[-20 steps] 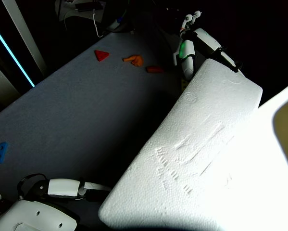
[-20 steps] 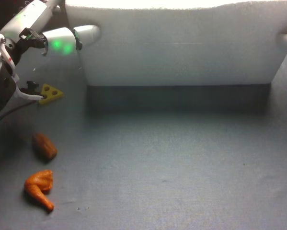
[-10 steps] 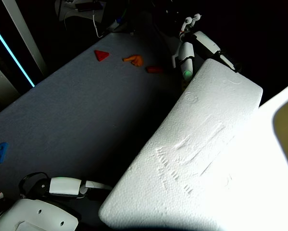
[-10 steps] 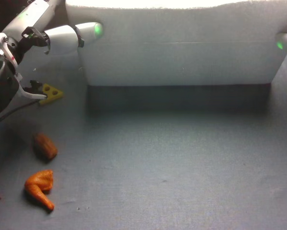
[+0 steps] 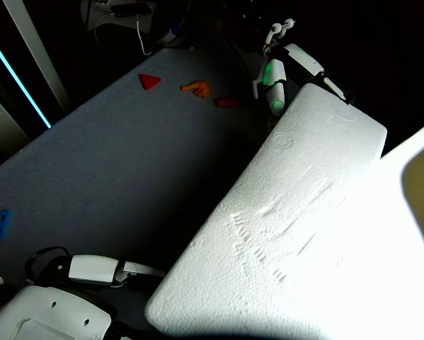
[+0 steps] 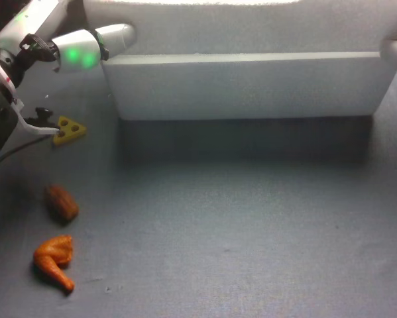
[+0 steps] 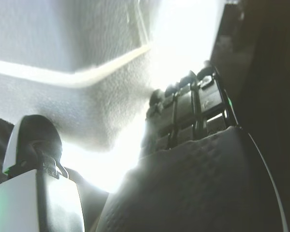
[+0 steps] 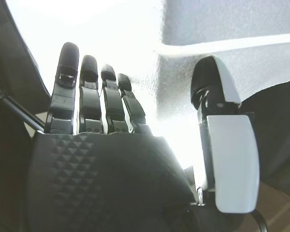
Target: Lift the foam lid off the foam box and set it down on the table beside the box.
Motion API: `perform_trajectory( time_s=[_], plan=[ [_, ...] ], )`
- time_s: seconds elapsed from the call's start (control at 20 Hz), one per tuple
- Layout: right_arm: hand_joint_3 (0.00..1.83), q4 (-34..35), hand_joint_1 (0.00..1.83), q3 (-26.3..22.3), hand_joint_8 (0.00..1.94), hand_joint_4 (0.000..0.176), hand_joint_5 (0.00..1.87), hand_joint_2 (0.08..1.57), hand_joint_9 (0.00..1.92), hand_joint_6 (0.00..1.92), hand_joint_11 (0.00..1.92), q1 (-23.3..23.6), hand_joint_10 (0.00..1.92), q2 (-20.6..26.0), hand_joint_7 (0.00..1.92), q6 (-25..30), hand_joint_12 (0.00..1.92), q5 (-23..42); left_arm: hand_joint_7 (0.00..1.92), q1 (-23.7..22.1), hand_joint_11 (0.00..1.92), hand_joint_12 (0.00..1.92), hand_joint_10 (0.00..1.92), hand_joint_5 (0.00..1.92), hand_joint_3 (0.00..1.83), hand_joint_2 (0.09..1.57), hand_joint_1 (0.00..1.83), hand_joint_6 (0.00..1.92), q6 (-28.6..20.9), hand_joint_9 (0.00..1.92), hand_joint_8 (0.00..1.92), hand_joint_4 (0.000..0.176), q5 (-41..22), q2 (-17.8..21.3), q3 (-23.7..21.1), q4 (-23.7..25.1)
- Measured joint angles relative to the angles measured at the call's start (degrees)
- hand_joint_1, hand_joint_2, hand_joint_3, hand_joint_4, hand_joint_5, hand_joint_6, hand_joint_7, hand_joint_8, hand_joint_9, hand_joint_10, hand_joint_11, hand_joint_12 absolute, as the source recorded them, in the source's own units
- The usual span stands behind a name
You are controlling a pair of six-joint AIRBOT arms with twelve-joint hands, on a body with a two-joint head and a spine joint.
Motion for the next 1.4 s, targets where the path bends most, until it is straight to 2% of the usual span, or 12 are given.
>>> perform_trajectory(
  time_s=[0.4,0.45,0.55,0.65,0.8,0.95,1.0,1.05,1.15,1.25,1.3,1.4],
  plan=[
    [0.0,-3.0,0.49,-4.0,0.0,0.0,0.0,1.2,0.01,0.0,0.01,0.3,0.0,3.2,0.0,0.4,0.0,5.2,0.0,0.0,0.0,0.0,0.0,0.14,0.0,1.07,0.5,0.01,0.1,0.0,0.0,0.052,-5.1,3.2,-3.9,1.4],
    [0.0,-3.2,0.52,-4.5,0.04,0.0,0.02,1.2,0.03,0.0,0.0,0.3,0.35,3.6,0.06,0.3,1.1,5.3,0.0,0.1,0.0,0.0,0.0,0.14,0.0,1.07,0.5,0.01,0.1,0.0,0.0,0.047,-5.7,3.5,-4.4,1.4],
    [0.01,-3.8,0.55,-6.1,0.07,0.0,0.04,1.21,0.0,0.02,0.0,0.3,0.6,4.8,0.1,-0.3,1.52,6.3,0.0,1.0,0.01,0.01,0.0,0.13,0.0,1.06,0.5,0.0,0.1,0.0,0.0,0.047,-7.0,4.6,-5.9,1.7],
    [0.01,-4.4,0.57,-7.5,0.06,0.0,0.01,1.22,0.0,0.01,0.0,0.2,0.62,5.7,0.07,-0.7,1.64,7.4,0.0,1.9,0.02,0.01,0.0,0.12,0.0,1.06,0.49,0.0,0.5,0.0,0.0,0.041,-8.3,6.0,-7.6,1.8],
    [0.0,-5.7,0.56,-10.6,0.04,0.0,0.0,1.19,0.0,0.12,0.0,-2.4,0.41,7.8,0.04,-0.7,1.54,9.8,0.0,3.7,0.02,0.04,0.0,0.09,0.0,1.07,0.45,0.0,1.4,0.0,0.0,0.042,-11.6,8.4,-10.6,2.3],
    [0.0,-6.0,0.61,-13.8,0.12,0.0,0.0,1.19,0.0,0.22,0.0,-4.8,0.73,9.9,0.12,-1.1,1.69,12.1,0.0,5.9,0.0,0.09,0.0,0.08,0.0,1.08,0.42,0.0,2.4,0.0,0.0,0.046,-14.6,10.2,-13.8,2.4],
    [0.0,-6.4,0.63,-15.0,0.12,0.0,0.0,1.2,0.0,0.04,0.0,-5.9,0.73,10.8,0.1,-1.4,1.71,13.4,0.0,7.0,0.0,0.02,0.0,0.08,0.0,1.07,0.43,0.0,2.7,0.0,0.0,0.052,-15.7,10.8,-15.1,2.6],
    [0.0,-6.6,0.61,-15.9,0.4,0.0,0.0,1.23,0.0,0.01,0.0,-7.0,0.97,11.4,0.03,-1.4,1.81,14.6,0.0,7.8,0.0,0.0,0.0,0.08,0.0,1.07,0.43,0.0,2.8,0.0,0.0,0.039,-16.6,11.1,-15.9,2.6],
    [0.0,-7.0,0.57,-18.0,0.19,0.0,0.0,1.23,0.0,0.0,0.0,-9.4,0.57,12.7,0.0,-1.4,1.64,16.6,0.0,9.1,0.04,0.02,0.0,0.09,0.0,1.07,0.43,0.01,2.9,0.0,0.0,0.027,-18.2,11.9,-17.9,2.5],
    [0.0,-7.2,0.52,-20.2,0.01,0.0,0.0,1.22,0.0,0.0,0.0,-12.0,0.04,13.7,0.0,-1.3,1.13,18.6,0.0,10.3,0.01,0.23,0.0,0.09,0.0,1.08,0.43,0.02,3.5,0.0,0.0,0.013,-20.1,13.2,-20.0,2.7],
    [0.0,-7.3,0.49,-21.2,0.0,0.0,0.0,1.22,0.0,0.0,0.0,-13.2,0.01,14.4,0.0,-1.3,0.89,19.4,0.0,10.9,0.0,0.37,0.0,0.1,0.0,1.08,0.44,0.01,4.0,0.0,0.0,0.008,-21.3,13.9,-21.0,2.8],
    [0.0,-7.9,0.48,-22.9,0.0,0.0,0.0,1.22,0.0,0.0,0.0,-15.2,0.0,15.6,0.0,-0.9,0.99,21.5,0.0,11.7,0.0,0.54,0.0,0.1,0.0,1.1,0.43,0.0,4.5,0.0,0.0,0.029,-23.3,15.5,-23.1,3.6]
  ],
)
